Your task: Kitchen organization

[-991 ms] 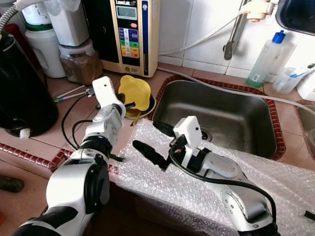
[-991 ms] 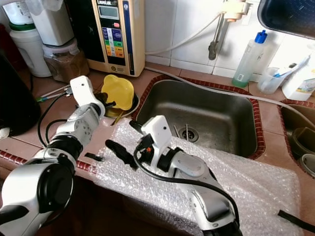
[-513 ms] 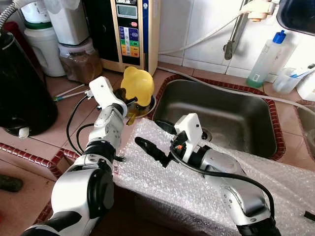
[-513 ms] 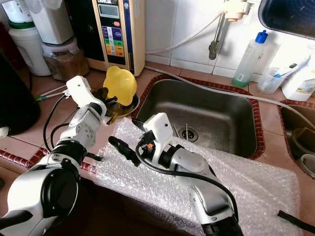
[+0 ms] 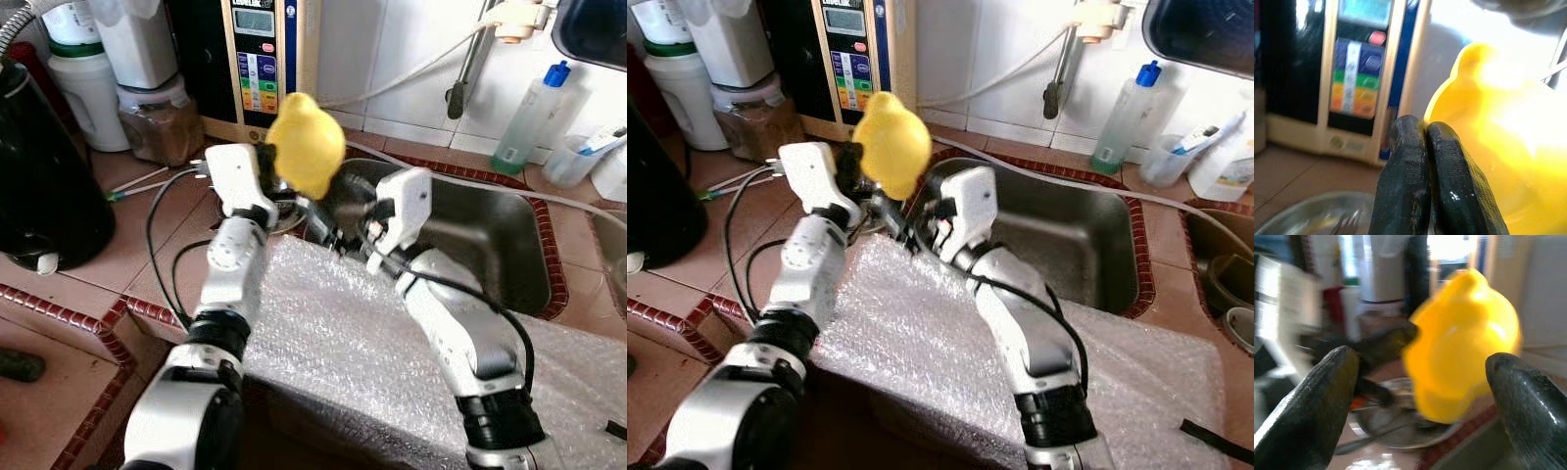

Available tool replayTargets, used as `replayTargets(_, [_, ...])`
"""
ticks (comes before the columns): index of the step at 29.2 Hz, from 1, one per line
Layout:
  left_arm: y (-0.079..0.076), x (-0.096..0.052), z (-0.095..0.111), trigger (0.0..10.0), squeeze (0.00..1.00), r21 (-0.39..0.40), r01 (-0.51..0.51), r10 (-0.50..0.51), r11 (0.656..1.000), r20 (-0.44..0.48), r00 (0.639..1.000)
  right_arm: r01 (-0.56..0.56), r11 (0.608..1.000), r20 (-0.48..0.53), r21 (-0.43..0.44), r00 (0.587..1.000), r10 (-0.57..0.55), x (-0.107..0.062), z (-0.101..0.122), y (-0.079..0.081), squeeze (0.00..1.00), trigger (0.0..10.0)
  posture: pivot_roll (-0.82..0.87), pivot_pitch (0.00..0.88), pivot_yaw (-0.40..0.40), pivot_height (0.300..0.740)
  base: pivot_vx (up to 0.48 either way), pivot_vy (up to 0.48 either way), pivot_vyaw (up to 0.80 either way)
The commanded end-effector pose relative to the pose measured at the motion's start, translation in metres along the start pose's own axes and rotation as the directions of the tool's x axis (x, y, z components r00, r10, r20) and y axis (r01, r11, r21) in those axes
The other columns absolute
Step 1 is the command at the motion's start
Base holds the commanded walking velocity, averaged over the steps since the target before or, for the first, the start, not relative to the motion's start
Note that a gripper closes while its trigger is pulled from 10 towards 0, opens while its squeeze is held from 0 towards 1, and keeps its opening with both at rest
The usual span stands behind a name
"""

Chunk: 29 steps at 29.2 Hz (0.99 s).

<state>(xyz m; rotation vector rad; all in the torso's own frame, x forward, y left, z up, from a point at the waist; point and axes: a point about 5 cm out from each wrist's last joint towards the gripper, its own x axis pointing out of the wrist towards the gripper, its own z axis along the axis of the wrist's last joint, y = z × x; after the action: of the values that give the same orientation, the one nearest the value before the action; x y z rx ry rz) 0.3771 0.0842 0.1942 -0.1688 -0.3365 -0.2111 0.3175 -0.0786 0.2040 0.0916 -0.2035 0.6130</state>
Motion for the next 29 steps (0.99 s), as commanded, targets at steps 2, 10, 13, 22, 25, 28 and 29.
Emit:
replayTargets(2, [-0.006,0.000,0.010,0.0,0.00,0.029,0.037,-0.038,0.999,0.065,0.997,0.058,0.998,0.003,-0.006,0.998,-0.058,0.003,-0.001,-0.008,0.00,10.0,0.04,0.000,-0.013,0.740,0.000,0.000,0.00])
replayTargets(10, [-0.016,-0.006,0.013,0.0,0.00,0.014,0.067,-0.068,0.998,0.092,0.993,0.205,0.978,0.015,-0.038,0.979,-0.205,0.006,-0.001,-0.028,0.00,10.0,0.03,0.000,-0.010,0.740,0.000,0.000,0.00])
replayTargets(13, [-0.021,-0.008,0.012,0.0,0.00,0.000,0.088,-0.088,0.996,0.087,0.992,0.232,0.972,0.023,-0.039,0.973,-0.232,0.008,0.000,-0.034,0.00,10.0,0.03,0.000,-0.010,0.740,0.000,0.000,0.00])
replayTargets(22, [-0.044,-0.014,0.014,0.0,0.00,-0.040,0.237,-0.232,0.971,0.107,0.967,0.282,0.959,0.041,0.015,0.958,-0.282,0.021,0.003,-0.043,0.00,0.0,0.04,0.000,-0.010,0.740,0.000,0.000,0.00])
replayTargets(25, [-0.043,-0.016,0.013,0.0,0.00,-0.037,0.233,-0.228,0.972,0.103,0.968,0.282,0.959,0.045,0.013,0.958,-0.282,0.022,0.002,-0.042,0.00,0.0,0.04,0.000,-0.010,0.740,0.000,0.000,0.00])
replayTargets(28, [-0.042,-0.016,0.013,0.0,0.00,-0.039,0.233,-0.228,0.972,0.101,0.968,0.291,0.957,0.044,0.020,0.956,-0.291,0.023,0.000,-0.042,0.00,0.0,0.04,0.000,-0.008,0.740,0.000,0.000,0.00])
replayTargets(29, [-0.043,-0.016,0.013,0.0,0.00,-0.043,0.243,-0.238,0.969,0.100,0.966,0.306,0.952,0.031,0.012,0.951,-0.307,0.022,-0.004,-0.045,0.00,0.0,0.04,0.000,-0.008,0.740,0.000,0.000,0.00])
